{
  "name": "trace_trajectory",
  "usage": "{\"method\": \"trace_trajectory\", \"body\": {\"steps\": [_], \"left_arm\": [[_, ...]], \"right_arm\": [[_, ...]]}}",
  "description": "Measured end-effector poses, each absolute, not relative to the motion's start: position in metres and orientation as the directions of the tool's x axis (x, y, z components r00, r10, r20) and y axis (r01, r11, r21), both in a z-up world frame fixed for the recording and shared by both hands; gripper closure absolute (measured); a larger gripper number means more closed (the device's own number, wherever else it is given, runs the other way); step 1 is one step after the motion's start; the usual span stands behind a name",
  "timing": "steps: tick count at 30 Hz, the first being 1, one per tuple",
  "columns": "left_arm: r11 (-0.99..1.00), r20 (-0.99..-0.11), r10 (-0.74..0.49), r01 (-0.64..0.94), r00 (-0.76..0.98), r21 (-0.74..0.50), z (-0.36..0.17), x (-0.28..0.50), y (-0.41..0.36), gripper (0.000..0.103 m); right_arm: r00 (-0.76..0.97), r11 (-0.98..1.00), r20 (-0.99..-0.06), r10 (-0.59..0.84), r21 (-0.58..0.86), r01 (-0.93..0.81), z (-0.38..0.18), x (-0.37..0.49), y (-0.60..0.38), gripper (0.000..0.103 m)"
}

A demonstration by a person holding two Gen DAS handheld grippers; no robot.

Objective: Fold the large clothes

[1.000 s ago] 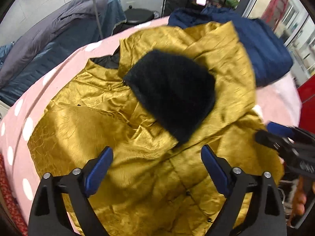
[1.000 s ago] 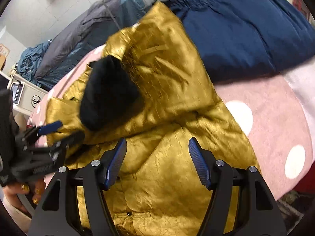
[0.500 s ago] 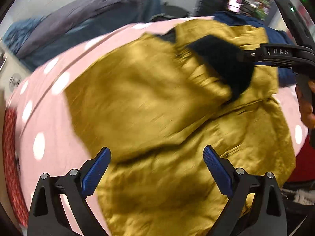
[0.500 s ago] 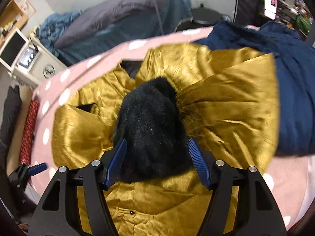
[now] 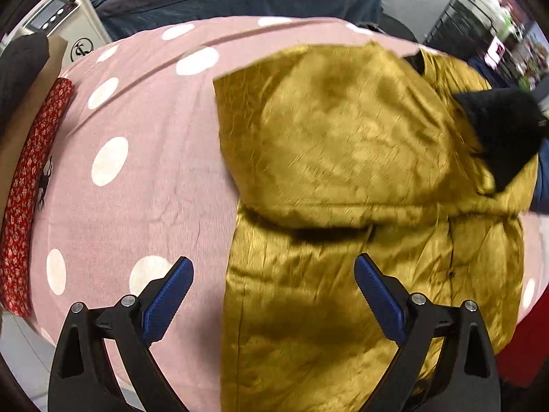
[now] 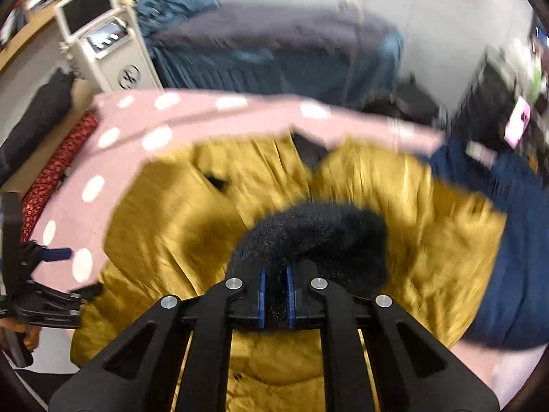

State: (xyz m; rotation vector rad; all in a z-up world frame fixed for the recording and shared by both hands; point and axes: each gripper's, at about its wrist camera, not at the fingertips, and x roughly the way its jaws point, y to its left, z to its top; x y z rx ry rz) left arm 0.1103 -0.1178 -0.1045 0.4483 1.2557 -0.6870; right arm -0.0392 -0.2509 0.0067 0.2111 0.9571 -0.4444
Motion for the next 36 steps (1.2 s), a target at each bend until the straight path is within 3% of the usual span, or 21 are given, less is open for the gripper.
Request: {"method": "trace_trajectory", "body": {"steps": [6,9,14,19,26,31,34,36], "left_arm": [[0.741,-0.942,-0.276,0.666,0.192,-0.081,-0.084,0.121,-0.136,0.010],[0.744,-0.943,-0.284,0.661,0.175,-0.101,-0.085,0.124,-0.141,0.010],[0.734,-0.949,-0.274,0.672,0.156,-0.101,-0.091,0.116,-0.141,0.010],[0.739,-0.964,-0.235,0.667,0.128,-0.091,-0.106,0.112,-0.132,0.010],[0.738,-0.970,-0.206,0.671,0.127,-0.069,-0.113,0.112,-0.131,0.010],[0.727,-0.964,-0.219,0.684,0.151,-0.058,-0.107,0.118,-0.140,0.010],[0.715,-0.959,-0.231,0.697,0.165,-0.052,-0.103,0.119,-0.148,0.010],[0.704,-0.957,-0.235,0.709,0.170,-0.047,-0.102,0.118,-0.154,0.010]], "right_arm": [[0.678,0.912,-0.643,-0.355,-0.079,0.403,0.096,-0.031,-0.223,0.094],[0.690,0.903,-0.614,-0.384,-0.094,0.420,0.110,-0.032,-0.230,0.094],[0.575,0.860,-0.704,-0.418,-0.103,0.500,0.070,-0.049,-0.258,0.094],[0.388,0.782,-0.847,-0.362,-0.050,0.622,-0.012,-0.085,-0.300,0.094],[0.274,0.733,-0.918,-0.288,-0.028,0.680,-0.072,-0.116,-0.308,0.094],[0.275,0.690,-0.924,-0.265,0.018,0.724,-0.073,-0.129,-0.308,0.079],[0.299,0.661,-0.900,-0.318,0.015,0.750,-0.049,-0.137,-0.302,0.061],[0.343,0.655,-0.881,-0.326,0.051,0.754,-0.036,-0.140,-0.297,0.060]]}}
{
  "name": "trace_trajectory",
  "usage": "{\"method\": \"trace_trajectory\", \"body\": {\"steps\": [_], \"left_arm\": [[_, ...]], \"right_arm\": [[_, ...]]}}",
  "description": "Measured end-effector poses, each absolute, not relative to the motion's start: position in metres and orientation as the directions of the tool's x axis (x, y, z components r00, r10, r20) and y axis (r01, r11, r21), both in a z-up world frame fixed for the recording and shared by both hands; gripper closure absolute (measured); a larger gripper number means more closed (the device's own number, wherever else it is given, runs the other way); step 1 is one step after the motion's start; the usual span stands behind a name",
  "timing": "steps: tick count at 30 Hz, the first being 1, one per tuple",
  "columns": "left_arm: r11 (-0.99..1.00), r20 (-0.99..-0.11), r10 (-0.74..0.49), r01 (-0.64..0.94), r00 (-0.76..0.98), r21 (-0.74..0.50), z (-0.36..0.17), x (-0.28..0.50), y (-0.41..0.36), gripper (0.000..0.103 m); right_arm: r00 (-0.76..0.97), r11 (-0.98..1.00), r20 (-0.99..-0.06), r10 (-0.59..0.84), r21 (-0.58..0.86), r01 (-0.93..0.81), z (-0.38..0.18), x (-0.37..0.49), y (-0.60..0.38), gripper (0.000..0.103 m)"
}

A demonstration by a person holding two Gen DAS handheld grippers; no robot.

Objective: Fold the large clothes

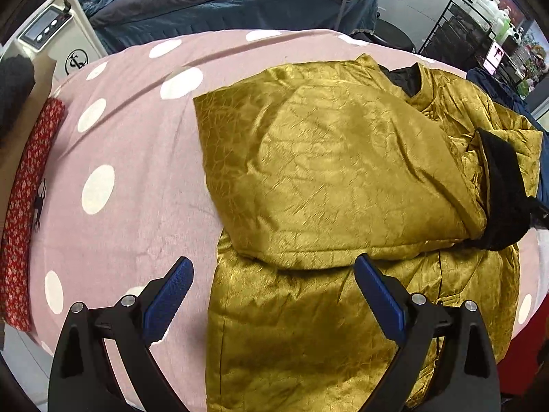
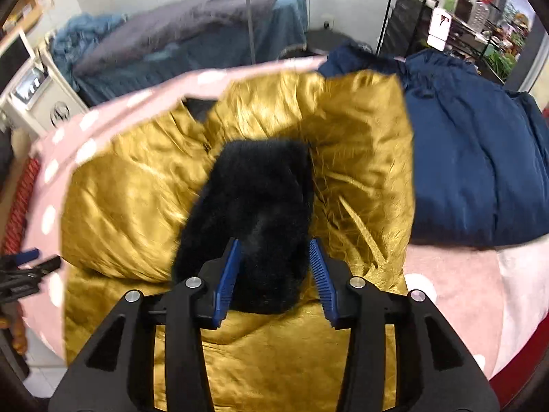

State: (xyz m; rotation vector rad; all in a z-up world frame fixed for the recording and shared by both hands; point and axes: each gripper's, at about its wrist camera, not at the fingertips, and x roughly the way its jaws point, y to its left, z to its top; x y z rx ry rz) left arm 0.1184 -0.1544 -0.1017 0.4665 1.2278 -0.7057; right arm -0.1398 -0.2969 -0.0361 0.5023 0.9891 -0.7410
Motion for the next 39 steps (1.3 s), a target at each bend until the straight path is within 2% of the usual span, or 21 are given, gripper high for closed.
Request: {"method": "trace_trajectory", "body": {"steps": [6,8,14,19,24,30,36,39], "left_arm": [[0.635,-0.958,-0.230,0.773,0.173,-0.013,-0.109,0.108,-0.183,0.010],[0.599,-0.964,-0.200,0.800,0.178,0.023,-0.117,0.102,-0.194,0.010],[0.535,-0.970,-0.165,0.843,0.178,0.064,-0.136,0.094,-0.209,0.010],[0.554,-0.982,-0.133,0.832,0.135,0.039,-0.157,0.104,-0.216,0.005],[0.548,-0.990,-0.090,0.835,0.108,0.041,-0.178,0.109,-0.224,0.005],[0.441,-0.980,0.027,0.878,0.195,0.187,-0.208,0.092,-0.242,0.005],[0.472,-0.981,0.025,0.862,0.194,0.182,-0.213,0.095,-0.248,0.005],[0.463,-0.978,-0.018,0.869,0.207,0.176,-0.215,0.095,-0.245,0.005]], "right_arm": [[0.411,0.754,-0.896,-0.171,0.149,0.639,-0.040,-0.110,-0.267,0.060],[0.406,0.793,-0.902,-0.144,0.140,0.592,-0.048,-0.097,-0.255,0.060],[0.283,0.825,-0.947,-0.150,0.038,0.565,-0.089,-0.075,-0.251,0.060],[0.219,0.819,-0.961,-0.169,-0.014,0.574,-0.109,-0.074,-0.266,0.060],[0.155,0.831,-0.972,-0.175,-0.061,0.553,-0.130,-0.061,-0.273,0.060],[0.101,0.843,-0.971,-0.215,-0.133,0.522,-0.149,-0.046,-0.271,0.058],[0.068,0.843,-0.970,-0.233,-0.167,0.512,-0.154,-0.038,-0.270,0.057],[0.066,0.841,-0.969,-0.240,-0.173,0.513,-0.155,-0.034,-0.270,0.056]]}}
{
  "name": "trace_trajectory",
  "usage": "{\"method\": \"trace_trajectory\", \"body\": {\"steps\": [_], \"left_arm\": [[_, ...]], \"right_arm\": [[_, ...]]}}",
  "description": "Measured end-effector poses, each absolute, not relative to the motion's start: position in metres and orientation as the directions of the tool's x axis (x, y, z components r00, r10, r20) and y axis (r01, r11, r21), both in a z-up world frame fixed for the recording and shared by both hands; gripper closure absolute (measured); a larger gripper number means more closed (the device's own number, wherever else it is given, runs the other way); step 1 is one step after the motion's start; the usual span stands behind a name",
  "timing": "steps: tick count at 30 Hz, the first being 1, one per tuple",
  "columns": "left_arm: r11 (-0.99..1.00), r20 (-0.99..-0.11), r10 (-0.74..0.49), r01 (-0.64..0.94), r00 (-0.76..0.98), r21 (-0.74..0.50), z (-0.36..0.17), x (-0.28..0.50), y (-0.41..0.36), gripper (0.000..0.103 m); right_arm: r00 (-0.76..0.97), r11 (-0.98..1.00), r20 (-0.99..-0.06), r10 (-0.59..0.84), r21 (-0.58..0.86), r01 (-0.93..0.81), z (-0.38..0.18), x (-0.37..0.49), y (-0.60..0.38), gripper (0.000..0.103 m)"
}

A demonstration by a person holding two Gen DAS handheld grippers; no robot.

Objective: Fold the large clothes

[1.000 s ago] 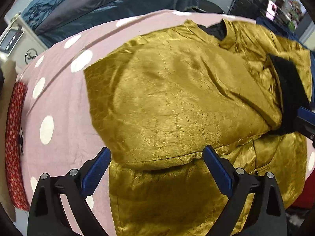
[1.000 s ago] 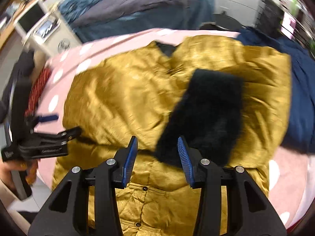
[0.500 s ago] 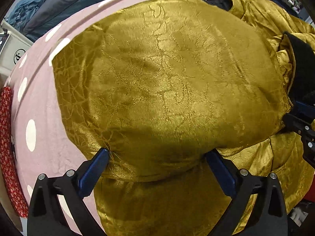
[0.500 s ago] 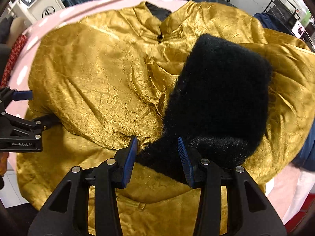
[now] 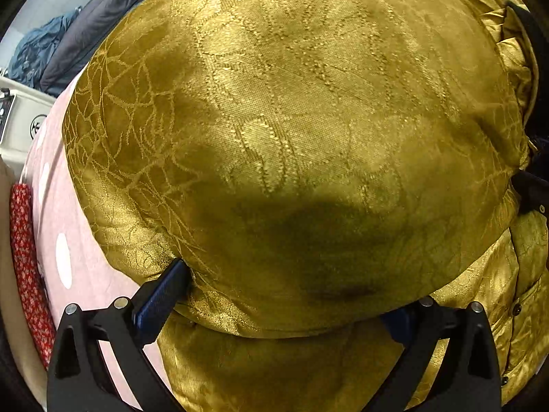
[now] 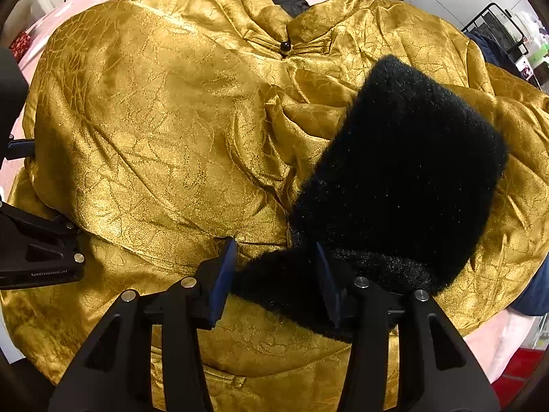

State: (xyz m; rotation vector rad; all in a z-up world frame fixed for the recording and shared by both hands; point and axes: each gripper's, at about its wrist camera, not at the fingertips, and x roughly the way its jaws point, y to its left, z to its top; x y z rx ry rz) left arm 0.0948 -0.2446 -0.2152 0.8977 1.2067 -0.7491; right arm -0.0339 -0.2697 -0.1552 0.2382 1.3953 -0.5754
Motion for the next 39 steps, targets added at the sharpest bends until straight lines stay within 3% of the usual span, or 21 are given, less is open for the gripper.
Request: {"method": "trace_trajectory", "body": {"steps": [13,27,33,39], "left_arm": [[0.469,-0.964,-0.042,0.857,0.264,0.214,-0.212,0.058,-0.229,0.005],[0.535,-0.947,-0.277,0.844,0.160,-0.014,-0.158,0.046,-0.149,0.008],[0.598,-0.955,-0.262,0.800,0.139,-0.048,-0.157,0.054,-0.099,0.011],[0.625,-0.963,-0.226,0.780,0.148,-0.027,-0.158,0.081,-0.059,0.011]], "right_arm": [[0.132,0.839,-0.948,-0.290,-0.186,0.512,-0.152,-0.037,-0.238,0.054],[0.343,0.783,-0.924,-0.166,0.088,0.616,-0.096,-0.130,-0.234,0.054],[0.316,0.680,-0.941,-0.118,0.155,0.716,-0.110,-0.187,-0.271,0.054],[0.270,0.625,-0.954,-0.130,0.133,0.770,-0.113,-0.239,-0.302,0.054]]}}
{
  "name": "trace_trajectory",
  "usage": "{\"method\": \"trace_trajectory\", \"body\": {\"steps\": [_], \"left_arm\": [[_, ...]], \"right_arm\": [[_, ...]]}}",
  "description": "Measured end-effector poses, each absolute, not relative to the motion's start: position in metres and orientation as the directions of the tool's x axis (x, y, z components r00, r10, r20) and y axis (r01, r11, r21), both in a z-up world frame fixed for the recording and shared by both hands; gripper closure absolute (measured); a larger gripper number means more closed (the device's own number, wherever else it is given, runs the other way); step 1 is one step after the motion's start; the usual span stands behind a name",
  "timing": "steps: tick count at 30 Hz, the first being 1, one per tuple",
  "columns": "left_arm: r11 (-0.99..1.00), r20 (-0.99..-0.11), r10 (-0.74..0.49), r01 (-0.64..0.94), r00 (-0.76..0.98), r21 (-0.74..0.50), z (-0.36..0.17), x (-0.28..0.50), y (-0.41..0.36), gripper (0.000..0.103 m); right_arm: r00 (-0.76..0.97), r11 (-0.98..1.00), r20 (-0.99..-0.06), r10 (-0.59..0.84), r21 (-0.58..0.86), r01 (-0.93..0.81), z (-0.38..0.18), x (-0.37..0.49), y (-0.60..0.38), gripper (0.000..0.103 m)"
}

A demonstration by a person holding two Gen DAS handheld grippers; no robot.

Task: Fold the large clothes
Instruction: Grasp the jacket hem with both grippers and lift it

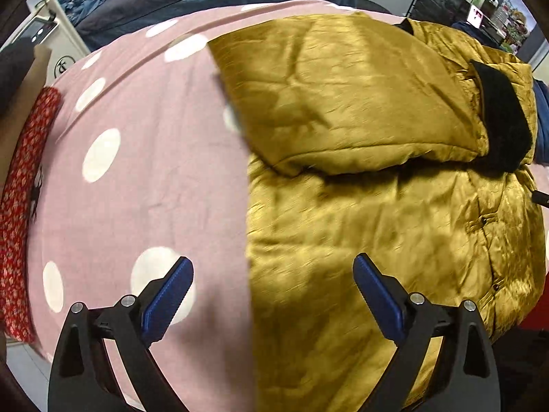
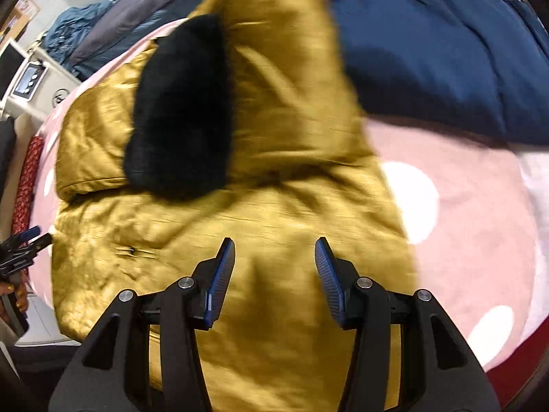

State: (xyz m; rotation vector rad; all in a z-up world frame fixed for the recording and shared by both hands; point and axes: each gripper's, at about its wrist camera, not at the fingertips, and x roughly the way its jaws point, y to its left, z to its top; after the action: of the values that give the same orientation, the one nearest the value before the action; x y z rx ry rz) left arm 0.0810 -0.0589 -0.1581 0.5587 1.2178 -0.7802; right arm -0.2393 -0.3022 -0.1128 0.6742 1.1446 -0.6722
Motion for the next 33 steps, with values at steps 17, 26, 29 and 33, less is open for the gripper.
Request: {"method": "trace_trajectory", "body": {"steps": [17,26,29,33], "left_arm": [[0.635,-0.971,-0.218,0.742,-0.095,-0.215,-0.190,0.061,0.039,0.014],[0.589,-0.962,-0.204,0.762,-0.185,-0.271,-0.204,0.013,0.092,0.014],[0.594,-0.961,-0.200,0.756,-0.193,-0.275,-0.204,0.003,0.107,0.014],[0.598,-0.951,-0.206,0.740,-0.229,-0.308,-0.201,-0.013,0.109,0.023]], "right_arm": [[0.254,0.537,-0.967,0.015,0.221,0.814,-0.146,-0.357,-0.328,0.054],[0.273,0.508,-0.950,0.152,0.312,0.803,-0.152,-0.394,-0.306,0.054],[0.258,0.527,-0.948,0.188,0.319,0.788,-0.153,-0.397,-0.294,0.054],[0.227,0.560,-0.952,0.208,0.306,0.770,-0.160,-0.389,-0.275,0.054]]}}
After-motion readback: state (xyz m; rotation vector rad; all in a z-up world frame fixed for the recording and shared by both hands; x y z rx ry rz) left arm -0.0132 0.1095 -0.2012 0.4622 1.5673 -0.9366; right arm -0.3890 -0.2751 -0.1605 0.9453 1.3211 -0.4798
